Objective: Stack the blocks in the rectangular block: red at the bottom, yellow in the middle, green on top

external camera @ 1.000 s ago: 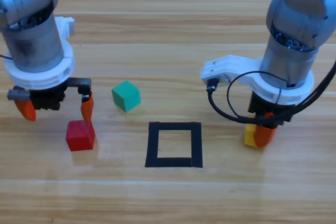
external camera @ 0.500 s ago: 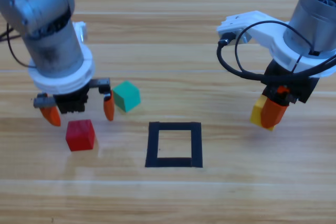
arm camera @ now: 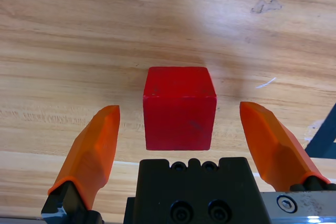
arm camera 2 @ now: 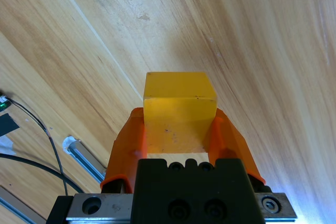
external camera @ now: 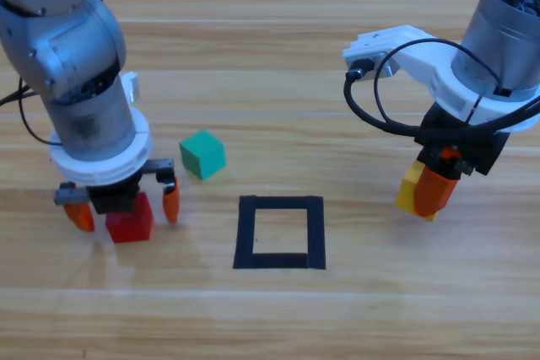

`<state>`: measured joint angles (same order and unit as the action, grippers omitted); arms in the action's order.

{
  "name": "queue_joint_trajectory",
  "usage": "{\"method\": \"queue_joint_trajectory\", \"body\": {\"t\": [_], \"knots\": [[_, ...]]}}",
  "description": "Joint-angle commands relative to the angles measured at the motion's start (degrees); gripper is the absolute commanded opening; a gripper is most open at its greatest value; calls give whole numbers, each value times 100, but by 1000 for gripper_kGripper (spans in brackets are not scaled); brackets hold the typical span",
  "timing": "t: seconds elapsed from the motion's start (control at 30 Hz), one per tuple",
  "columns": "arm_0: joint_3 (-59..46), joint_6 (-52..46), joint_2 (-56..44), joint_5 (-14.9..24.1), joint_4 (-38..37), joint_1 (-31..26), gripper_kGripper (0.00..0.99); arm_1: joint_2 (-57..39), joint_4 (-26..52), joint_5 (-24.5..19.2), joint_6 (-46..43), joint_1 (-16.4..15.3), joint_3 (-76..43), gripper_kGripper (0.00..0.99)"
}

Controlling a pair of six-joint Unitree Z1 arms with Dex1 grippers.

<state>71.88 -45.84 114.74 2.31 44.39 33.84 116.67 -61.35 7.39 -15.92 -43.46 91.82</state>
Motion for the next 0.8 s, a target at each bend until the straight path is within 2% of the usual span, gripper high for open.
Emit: {"method": "queue_joint_trajectory", "body": {"t": [0.03, 0.23, 0.33, 0.5, 0.57, 0.67, 0.8], "knots": [[-227, 14, 83, 15, -168, 71, 868, 32, 27, -27, 63, -181, -155, 0], [-324, 198, 145, 50, -343, 44, 589, 40, 36, -36, 80, -181, -173, 0], [-315, 321, 171, 76, -343, 44, 391, 40, 36, -36, 98, -181, -173, 0], [-227, 488, 22, 120, -211, 44, 137, 40, 36, -27, 107, -181, -173, 0], [54, 567, 13, 182, -27, 97, 127, 40, 36, -27, 107, -172, -173, 0], [661, 567, 136, 182, 439, 492, 118, 40, 36, -27, 115, -181, -173, 0], [1144, 532, 268, 68, 694, 941, 118, 40, 36, -27, 133, -181, -173, 0]]}}
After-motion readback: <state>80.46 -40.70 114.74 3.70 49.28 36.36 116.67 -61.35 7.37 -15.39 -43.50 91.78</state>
